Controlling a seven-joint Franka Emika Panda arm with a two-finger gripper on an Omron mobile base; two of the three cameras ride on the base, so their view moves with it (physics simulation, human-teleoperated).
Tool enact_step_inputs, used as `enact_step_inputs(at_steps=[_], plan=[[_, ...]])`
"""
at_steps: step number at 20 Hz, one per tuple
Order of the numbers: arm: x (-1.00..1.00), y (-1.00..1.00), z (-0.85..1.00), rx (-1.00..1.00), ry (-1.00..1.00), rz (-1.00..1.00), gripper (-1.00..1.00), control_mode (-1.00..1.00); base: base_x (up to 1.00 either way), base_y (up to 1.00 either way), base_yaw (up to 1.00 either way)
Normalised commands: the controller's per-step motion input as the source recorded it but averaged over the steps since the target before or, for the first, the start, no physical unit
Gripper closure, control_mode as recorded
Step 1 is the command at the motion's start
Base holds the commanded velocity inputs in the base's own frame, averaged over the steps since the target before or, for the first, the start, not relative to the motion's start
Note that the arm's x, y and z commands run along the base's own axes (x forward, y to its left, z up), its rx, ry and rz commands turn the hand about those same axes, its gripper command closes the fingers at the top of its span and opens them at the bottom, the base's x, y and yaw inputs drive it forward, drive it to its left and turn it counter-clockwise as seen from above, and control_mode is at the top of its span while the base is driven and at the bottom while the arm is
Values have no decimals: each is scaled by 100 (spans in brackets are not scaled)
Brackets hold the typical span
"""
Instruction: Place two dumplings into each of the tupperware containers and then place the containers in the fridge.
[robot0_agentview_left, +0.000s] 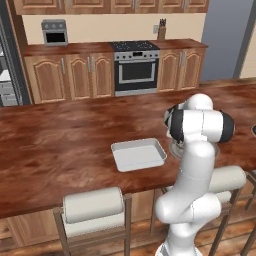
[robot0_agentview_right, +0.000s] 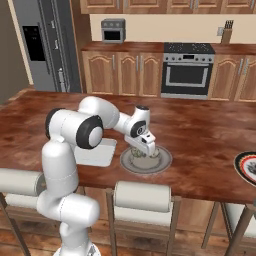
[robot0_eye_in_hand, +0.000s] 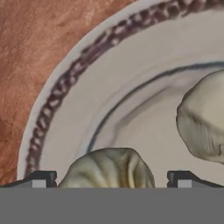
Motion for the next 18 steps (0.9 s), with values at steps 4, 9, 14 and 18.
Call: enact_step_inputs(at_steps=[4,9,14,18], plan=[[-5,12,-21,0,0,0,-100,-100,0,0,0],[0,15,-14,0,0,0,100,-100,0,0,0],[-2,5,22,0,0,0,100,-100,0,0,0],[-18,37,74,0,0,0,100,-100,0,0,0]])
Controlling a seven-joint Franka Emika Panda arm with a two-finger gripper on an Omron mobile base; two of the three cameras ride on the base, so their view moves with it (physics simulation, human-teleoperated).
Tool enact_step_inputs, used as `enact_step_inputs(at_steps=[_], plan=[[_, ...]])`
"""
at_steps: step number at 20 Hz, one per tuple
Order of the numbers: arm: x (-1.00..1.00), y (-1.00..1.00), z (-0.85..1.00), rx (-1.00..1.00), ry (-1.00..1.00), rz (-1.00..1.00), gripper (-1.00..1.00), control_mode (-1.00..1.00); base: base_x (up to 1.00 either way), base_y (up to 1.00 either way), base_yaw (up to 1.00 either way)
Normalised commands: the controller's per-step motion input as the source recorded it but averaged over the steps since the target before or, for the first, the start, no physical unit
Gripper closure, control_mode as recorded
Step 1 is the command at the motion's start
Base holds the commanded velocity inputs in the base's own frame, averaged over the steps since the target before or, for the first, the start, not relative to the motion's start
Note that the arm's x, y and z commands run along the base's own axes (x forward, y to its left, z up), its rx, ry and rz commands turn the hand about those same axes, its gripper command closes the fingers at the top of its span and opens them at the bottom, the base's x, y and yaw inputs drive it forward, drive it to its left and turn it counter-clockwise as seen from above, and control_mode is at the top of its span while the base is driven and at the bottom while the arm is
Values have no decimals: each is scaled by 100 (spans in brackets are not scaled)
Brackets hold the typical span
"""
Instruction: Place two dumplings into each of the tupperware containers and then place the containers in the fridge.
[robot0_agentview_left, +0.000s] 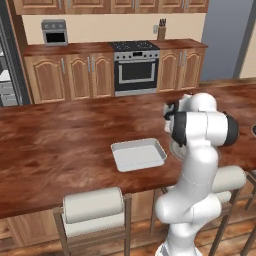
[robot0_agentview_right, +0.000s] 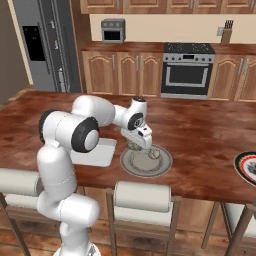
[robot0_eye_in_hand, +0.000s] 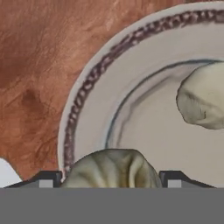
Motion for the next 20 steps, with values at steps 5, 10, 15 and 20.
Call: enact_step_inputs(at_steps=[5,10,15,20], plan=[[-49,89,63,0,-1,2,100,-100,0,0,0],[-87,95,8,0,-2,4,100,-100,0,0,0],[-6,83,0,0,0,7,100,-100,0,0,0],[56,28,0,0,9,7,100,-100,0,0,0]])
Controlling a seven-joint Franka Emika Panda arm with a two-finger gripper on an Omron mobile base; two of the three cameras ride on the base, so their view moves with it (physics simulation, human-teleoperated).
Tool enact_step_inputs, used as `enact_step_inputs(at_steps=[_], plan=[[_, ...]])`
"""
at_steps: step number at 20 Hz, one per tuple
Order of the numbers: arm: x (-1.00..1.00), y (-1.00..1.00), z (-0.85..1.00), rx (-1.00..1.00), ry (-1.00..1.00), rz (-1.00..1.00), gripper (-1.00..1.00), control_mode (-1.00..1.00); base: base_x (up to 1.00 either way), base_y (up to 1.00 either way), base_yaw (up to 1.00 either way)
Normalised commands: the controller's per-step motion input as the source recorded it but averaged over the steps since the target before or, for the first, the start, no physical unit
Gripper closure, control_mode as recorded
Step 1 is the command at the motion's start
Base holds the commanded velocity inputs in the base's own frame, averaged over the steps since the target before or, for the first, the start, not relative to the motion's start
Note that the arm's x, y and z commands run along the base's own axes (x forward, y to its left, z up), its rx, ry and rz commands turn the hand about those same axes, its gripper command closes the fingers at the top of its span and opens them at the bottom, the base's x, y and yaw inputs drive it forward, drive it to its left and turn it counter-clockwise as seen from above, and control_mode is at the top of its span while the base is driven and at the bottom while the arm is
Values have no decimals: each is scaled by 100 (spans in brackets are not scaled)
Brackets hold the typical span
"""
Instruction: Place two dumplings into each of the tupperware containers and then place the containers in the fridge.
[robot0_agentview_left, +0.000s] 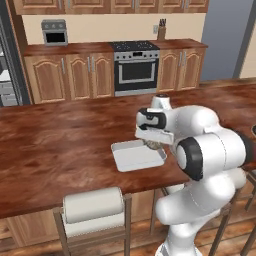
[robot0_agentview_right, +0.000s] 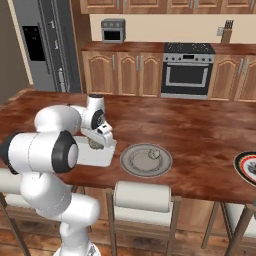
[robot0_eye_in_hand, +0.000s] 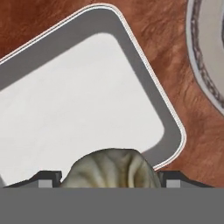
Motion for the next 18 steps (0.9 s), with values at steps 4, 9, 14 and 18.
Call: enact_step_inputs(at_steps=[4,9,14,18], plan=[[40,1,-12,0,14,4,100,-100,0,0,0],[11,1,-31,0,9,4,100,-100,0,0,0],[1,12,-48,0,7,2,100,-100,0,0,0],[0,17,-29,0,4,2,-100,-100,0,0,0]])
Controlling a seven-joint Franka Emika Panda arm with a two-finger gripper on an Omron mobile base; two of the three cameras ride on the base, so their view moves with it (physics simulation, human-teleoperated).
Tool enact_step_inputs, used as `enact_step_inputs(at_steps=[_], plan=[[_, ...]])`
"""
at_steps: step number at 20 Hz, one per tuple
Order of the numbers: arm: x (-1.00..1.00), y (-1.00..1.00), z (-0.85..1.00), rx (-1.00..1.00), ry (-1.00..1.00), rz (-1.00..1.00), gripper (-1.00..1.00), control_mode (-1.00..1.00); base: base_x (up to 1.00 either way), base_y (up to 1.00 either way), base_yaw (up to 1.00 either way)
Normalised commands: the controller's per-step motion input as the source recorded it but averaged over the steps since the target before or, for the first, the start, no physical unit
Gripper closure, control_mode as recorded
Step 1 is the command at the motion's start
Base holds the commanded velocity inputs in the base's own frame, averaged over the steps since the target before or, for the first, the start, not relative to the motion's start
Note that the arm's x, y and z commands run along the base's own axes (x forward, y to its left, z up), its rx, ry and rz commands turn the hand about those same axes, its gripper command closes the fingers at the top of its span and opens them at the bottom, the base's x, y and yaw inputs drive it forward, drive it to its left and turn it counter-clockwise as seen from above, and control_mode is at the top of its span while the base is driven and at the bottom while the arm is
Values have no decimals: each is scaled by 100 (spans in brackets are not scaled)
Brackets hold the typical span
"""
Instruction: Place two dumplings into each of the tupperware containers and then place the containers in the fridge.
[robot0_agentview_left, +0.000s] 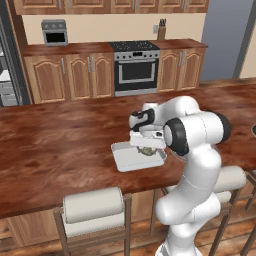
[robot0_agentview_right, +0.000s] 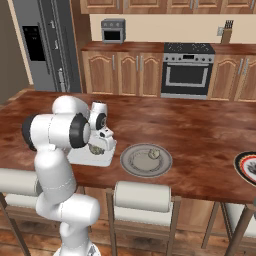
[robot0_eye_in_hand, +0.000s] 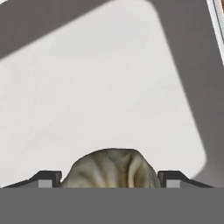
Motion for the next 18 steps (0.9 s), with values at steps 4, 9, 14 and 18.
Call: enact_step_inputs(at_steps=[4,9,14,18], plan=[[1,4,0,0,1,0,-100,-100,0,0,0],[0,0,3,0,0,1,-100,-100,0,0,0],[2,0,47,0,0,0,-100,-100,0,0,0],[-11,-46,84,0,0,-8,-100,-100,0,0,0]])
